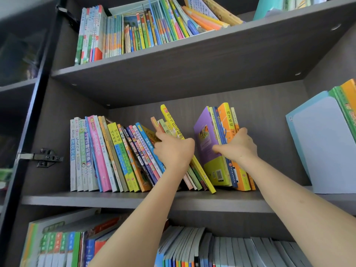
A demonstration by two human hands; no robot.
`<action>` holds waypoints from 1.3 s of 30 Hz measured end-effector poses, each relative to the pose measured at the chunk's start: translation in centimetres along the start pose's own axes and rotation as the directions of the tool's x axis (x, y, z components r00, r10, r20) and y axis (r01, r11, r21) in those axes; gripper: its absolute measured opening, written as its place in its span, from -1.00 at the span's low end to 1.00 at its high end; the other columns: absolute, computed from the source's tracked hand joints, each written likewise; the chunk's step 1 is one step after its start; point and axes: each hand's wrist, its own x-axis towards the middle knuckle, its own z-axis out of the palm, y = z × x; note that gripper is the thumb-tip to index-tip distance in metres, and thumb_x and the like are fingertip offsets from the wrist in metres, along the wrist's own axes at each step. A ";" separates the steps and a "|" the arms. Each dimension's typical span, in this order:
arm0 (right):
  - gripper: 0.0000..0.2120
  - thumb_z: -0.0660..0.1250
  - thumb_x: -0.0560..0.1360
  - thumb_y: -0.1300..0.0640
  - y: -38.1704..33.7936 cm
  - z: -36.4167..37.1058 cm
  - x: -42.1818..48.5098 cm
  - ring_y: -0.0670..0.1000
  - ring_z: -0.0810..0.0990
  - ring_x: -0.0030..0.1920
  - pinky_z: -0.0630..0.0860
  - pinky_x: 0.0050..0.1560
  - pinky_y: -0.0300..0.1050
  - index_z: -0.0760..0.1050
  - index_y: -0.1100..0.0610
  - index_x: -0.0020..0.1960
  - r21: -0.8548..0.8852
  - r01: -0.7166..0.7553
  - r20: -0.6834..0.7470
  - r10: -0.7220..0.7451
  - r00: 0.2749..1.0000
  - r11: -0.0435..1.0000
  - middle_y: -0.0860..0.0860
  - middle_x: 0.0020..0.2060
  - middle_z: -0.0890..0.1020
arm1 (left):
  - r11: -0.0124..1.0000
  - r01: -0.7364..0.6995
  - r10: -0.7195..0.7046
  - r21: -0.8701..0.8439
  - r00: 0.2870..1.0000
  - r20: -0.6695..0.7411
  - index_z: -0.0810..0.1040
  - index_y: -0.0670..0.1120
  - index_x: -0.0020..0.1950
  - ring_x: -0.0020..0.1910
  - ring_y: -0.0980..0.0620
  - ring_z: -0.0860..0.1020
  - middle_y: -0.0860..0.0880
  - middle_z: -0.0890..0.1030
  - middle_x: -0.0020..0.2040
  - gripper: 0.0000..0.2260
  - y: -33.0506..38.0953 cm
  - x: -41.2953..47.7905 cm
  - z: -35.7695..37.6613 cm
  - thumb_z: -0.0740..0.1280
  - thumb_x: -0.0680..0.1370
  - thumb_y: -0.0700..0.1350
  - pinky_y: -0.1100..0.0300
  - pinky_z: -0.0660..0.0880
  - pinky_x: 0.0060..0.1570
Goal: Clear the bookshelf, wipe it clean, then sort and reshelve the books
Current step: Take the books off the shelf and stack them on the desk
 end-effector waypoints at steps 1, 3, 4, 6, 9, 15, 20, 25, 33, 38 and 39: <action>-0.38 0.52 0.35 -0.02 0.0 0.0 0.1 0.14 0.55 0.14 0.49 -0.07 -0.01 0.21 0.15 0.16 0.007 -0.010 -0.006 0.010 1.000 1.000 0.07 0.04 0.47 | 0.996 0.066 -0.064 -0.059 0.997 0.040 0.12 -0.23 0.43 0.24 -0.21 0.41 -0.24 0.40 0.28 -0.31 0.1 0.3 0.3 0.36 0.41 -0.10 -0.05 0.39 0.26; -0.40 0.52 0.35 0.00 0.1 -0.1 0.2 0.14 0.55 0.13 0.49 -0.08 -0.02 0.16 0.12 0.11 0.017 -0.032 -0.012 0.032 0.999 0.999 0.06 0.02 0.45 | 0.980 0.163 -0.155 -0.111 0.985 0.081 0.00 -0.26 0.46 0.28 -0.20 0.41 -0.25 0.36 0.34 -0.25 0.2 1.0 0.7 0.36 0.42 -0.12 -0.03 0.41 0.26; -0.40 0.52 0.35 0.01 0.2 -0.2 0.2 0.14 0.55 0.13 0.48 -0.11 -0.03 0.15 0.12 0.10 0.022 -0.044 -0.013 0.045 0.999 0.999 0.05 0.00 0.44 | 0.975 0.191 -0.181 -0.117 0.980 0.088 -0.05 -0.26 0.47 0.28 -0.20 0.41 -0.25 0.34 0.35 -0.22 0.2 1.3 0.8 0.37 0.42 -0.13 -0.02 0.41 0.26; -0.40 0.52 0.35 0.03 0.2 -0.3 0.1 0.14 0.55 0.12 0.46 -0.14 -0.04 0.15 0.12 0.11 0.033 -0.070 -0.013 0.071 0.997 0.997 0.05 -0.01 0.43 | 0.976 0.189 -0.180 -0.109 0.980 0.084 0.00 -0.22 0.43 0.23 -0.20 0.45 -0.24 0.38 0.30 -0.24 0.5 1.7 0.9 0.40 0.41 -0.12 -0.05 0.46 0.21; -0.31 0.52 0.35 -0.02 0.1 -0.4 -0.1 0.14 0.54 0.12 0.44 -0.14 -0.06 0.16 0.14 0.26 0.008 -0.086 -0.019 0.086 0.996 0.996 0.09 0.10 0.49 | 0.996 0.085 -0.082 -0.026 0.992 0.099 0.09 -0.14 0.38 0.14 -0.19 0.52 -0.16 0.48 0.19 -0.29 1.3 1.5 1.8 0.45 0.40 -0.06 0.03 0.52 0.08; 0.03 0.53 0.34 -0.07 0.2 0.0 -0.1 0.18 0.51 0.19 0.48 0.01 0.03 -0.12 0.05 0.51 -0.006 -0.066 -0.066 0.066 0.996 0.998 0.13 0.23 0.47 | 0.994 -0.031 0.020 0.105 0.995 0.102 0.15 -0.08 0.35 0.15 -0.17 0.49 -0.17 0.40 0.20 -0.36 3.4 0.6 3.5 0.44 0.43 0.02 0.10 0.38 -0.14; -0.01 0.49 0.39 -0.06 0.5 0.2 0.3 0.12 0.51 0.14 0.42 -0.13 -0.07 -0.17 0.01 0.52 -0.021 -0.089 -0.114 0.086 0.990 0.996 0.14 0.21 0.42 | 0.987 -0.006 -0.017 0.160 0.990 0.143 -0.09 -0.07 0.50 0.16 -0.22 0.48 -0.22 0.35 0.27 -0.16 2.2 0.1 3.5 0.42 0.43 -0.07 0.01 0.49 0.03; 0.00 0.50 0.37 -0.07 0.6 0.3 0.7 0.12 0.53 0.09 0.48 -0.11 -0.02 -0.15 0.02 0.51 -0.091 -0.081 -0.161 0.065 0.985 0.993 0.15 0.18 0.42 | 0.987 0.133 -0.131 -0.087 0.991 0.037 -0.21 0.02 0.54 0.17 -0.22 0.49 -0.22 0.42 0.26 -0.07 0.8 0.4 3.1 0.41 0.42 -0.17 -0.09 0.50 0.16; -0.11 0.53 0.33 -0.09 1.3 0.3 1.0 0.16 0.60 0.04 0.52 -0.13 -0.01 0.05 0.08 0.43 -0.104 -0.023 -0.195 0.002 0.981 0.994 0.11 0.10 0.55 | 0.989 -0.022 0.027 -0.147 0.999 0.037 0.16 -0.09 0.37 0.05 -0.11 0.52 -0.04 0.45 0.01 -0.35 0.8 -0.6 0.8 0.45 0.40 -0.24 0.08 0.50 -0.06; -0.21 0.55 0.30 -0.08 0.4 -0.3 0.2 0.17 0.60 0.00 0.41 -0.18 -0.10 0.16 0.10 0.33 -0.096 0.034 -0.234 -0.056 0.971 0.995 0.09 0.06 0.59 | 0.955 -0.013 0.039 -0.298 0.996 0.081 0.28 -0.05 0.22 -0.06 -0.04 0.52 0.00 0.52 -0.01 -0.39 1.6 -1.5 -3.1 0.51 0.30 -0.28 0.04 0.55 -0.07; -0.22 0.54 0.30 -0.08 0.1 -0.7 -0.2 0.16 0.60 0.00 0.39 -0.17 -0.11 0.17 0.10 0.32 -0.083 0.054 -0.241 -0.073 0.968 0.995 0.08 0.05 0.60 | 0.943 0.022 0.006 -0.331 0.997 0.083 0.30 -0.04 0.18 -0.04 -0.06 0.54 -0.01 0.54 0.00 -0.41 1.8 -1.6 -4.2 0.52 0.29 -0.29 -0.02 0.57 -0.03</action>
